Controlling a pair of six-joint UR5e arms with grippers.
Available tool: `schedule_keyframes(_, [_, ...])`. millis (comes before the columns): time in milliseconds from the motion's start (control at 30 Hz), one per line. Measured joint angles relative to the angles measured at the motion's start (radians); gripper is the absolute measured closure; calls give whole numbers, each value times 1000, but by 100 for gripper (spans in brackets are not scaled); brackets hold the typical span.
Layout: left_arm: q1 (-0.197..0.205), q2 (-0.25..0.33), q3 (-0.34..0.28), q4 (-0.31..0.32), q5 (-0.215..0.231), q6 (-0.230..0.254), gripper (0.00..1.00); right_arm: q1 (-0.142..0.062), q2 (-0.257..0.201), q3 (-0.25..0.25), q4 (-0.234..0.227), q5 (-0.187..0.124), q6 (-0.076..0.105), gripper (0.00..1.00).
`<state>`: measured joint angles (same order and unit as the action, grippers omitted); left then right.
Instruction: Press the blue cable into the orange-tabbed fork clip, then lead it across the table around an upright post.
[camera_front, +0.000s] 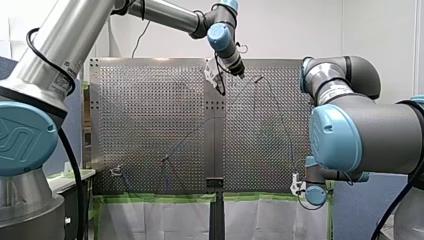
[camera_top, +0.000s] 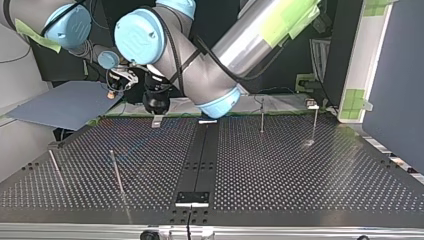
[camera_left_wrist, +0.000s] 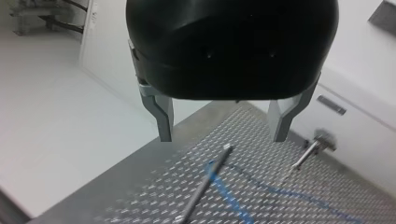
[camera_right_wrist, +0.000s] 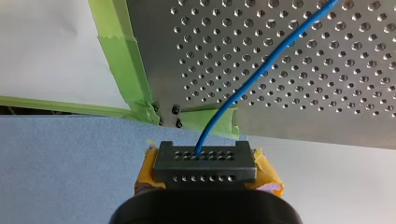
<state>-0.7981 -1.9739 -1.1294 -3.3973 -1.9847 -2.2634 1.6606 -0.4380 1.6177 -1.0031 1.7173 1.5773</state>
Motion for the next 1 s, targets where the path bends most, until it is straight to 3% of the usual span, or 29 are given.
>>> schedule_keyframes(200, [54, 54, -54, 54, 2, 54, 0, 2, 0, 0, 1, -1, -1, 100])
schedule_keyframes(467, [121, 138, -138, 138, -47, 138, 0, 2, 0, 0, 1, -1, -3, 100])
schedule_keyframes(1000, [97, 298, -299, 299, -95, 299, 0, -1, 0, -1, 1, -1, -2, 100])
